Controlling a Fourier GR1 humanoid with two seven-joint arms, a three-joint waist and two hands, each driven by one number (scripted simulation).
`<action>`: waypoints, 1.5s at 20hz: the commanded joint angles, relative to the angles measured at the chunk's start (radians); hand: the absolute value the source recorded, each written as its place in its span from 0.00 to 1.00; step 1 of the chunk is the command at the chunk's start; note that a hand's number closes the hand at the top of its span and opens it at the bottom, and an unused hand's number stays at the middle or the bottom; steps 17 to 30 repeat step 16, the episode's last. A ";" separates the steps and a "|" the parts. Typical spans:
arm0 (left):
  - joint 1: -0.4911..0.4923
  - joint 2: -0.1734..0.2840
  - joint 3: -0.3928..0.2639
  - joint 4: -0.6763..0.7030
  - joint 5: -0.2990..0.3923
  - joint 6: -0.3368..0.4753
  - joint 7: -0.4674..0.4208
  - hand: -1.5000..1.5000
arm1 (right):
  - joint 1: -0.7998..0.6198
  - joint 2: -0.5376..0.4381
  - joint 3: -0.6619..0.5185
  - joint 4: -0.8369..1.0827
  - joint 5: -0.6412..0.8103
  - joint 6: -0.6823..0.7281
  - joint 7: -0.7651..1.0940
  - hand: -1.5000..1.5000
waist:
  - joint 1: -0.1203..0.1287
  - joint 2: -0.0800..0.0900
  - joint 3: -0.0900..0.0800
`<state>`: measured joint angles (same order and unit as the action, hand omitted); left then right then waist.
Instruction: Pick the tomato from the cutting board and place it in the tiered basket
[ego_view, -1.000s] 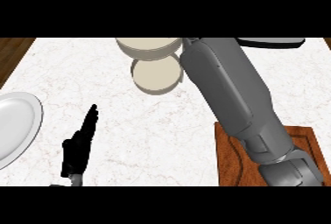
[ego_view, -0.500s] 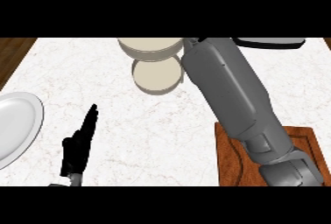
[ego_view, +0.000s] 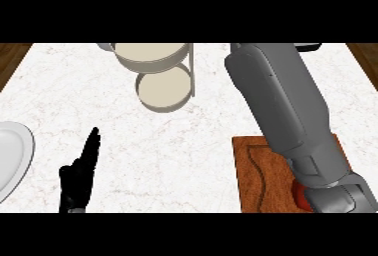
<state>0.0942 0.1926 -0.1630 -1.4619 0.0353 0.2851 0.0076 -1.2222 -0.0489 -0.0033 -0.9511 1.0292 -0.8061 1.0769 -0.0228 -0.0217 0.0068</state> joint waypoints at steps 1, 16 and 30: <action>0.042 -0.009 0.017 0.083 0.008 0.005 -0.007 0.50 | 0.050 0.003 -0.029 -0.144 0.106 -0.027 0.187 0.00 | -0.051 -0.009 -0.008; 0.132 0.007 0.058 -0.009 0.039 0.020 0.005 0.50 | 0.581 -0.054 -0.021 -0.935 -0.049 0.322 0.130 0.00 | -0.130 -0.026 -0.005; 0.132 0.007 0.058 -0.009 0.039 0.020 0.005 0.50 | 0.581 -0.054 -0.021 -0.935 -0.049 0.322 0.130 0.00 | -0.130 -0.026 -0.005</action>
